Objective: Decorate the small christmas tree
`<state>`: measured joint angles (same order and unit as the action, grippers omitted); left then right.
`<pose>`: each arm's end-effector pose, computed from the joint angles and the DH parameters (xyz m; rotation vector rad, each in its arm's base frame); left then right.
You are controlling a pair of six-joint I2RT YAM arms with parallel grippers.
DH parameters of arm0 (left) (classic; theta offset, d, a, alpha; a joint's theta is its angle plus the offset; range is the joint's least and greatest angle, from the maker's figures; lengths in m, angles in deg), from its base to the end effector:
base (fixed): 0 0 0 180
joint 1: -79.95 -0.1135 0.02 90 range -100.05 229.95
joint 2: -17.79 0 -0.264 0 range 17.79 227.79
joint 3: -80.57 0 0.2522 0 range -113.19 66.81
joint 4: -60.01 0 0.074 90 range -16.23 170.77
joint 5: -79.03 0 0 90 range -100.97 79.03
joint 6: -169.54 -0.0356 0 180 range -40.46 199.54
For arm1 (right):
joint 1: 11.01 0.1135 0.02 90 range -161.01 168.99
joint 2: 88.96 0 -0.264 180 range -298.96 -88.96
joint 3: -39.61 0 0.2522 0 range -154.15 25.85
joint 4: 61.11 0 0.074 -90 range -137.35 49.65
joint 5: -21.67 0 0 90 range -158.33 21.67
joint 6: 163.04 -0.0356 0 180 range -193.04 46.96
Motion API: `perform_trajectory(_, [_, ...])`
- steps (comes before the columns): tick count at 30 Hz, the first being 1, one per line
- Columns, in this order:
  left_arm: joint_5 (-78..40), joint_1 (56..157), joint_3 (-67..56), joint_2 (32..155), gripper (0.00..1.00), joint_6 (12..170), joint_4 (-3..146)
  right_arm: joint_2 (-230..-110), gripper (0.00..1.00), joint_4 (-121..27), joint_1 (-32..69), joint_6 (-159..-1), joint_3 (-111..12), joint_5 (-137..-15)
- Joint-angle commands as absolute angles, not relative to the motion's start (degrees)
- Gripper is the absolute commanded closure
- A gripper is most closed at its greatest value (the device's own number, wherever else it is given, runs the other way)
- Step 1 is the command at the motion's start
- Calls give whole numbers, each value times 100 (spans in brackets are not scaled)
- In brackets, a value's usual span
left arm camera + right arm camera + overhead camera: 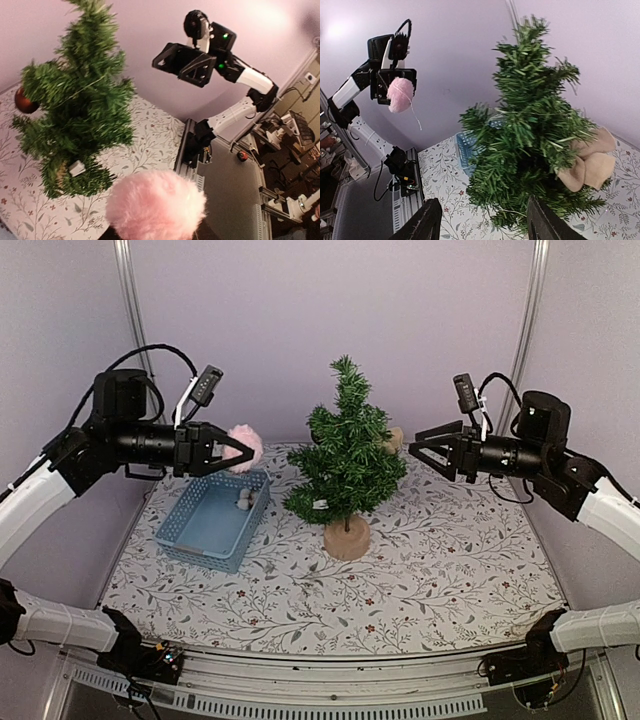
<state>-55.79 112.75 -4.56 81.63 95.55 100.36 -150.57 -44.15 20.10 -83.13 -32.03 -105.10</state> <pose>0.1818 -0.1470 0.4096 0.8474 1.8367 -1.3001 0.1984 0.1446 0.3773 -0.8086 1.5927 1.0671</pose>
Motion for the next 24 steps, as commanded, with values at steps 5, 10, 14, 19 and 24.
perform_trajectory(5, [-6081,12316,-1025,8548,96,10095,8882,-15078,41,-5049,3012,-7647,-3435,-10519])
perform_trajectory(10, [-6047,12806,-1427,8958,96,10140,8498,-15296,43,-5376,3594,-7423,-3518,-10426])
perform_trajectory(14, [-6180,12993,-1637,9219,97,10178,8253,-15518,44,-5593,3992,-7149,-3434,-10304])
perform_trajectory(19, [-6241,13121,-1682,9358,97,10284,7962,-15688,44,-5953,4200,-7093,-3424,-10300])
perform_trajectory(24, [-6151,13197,-1747,9447,97,10184,7953,-15892,44,-6102,4294,-7181,-3629,-10323])
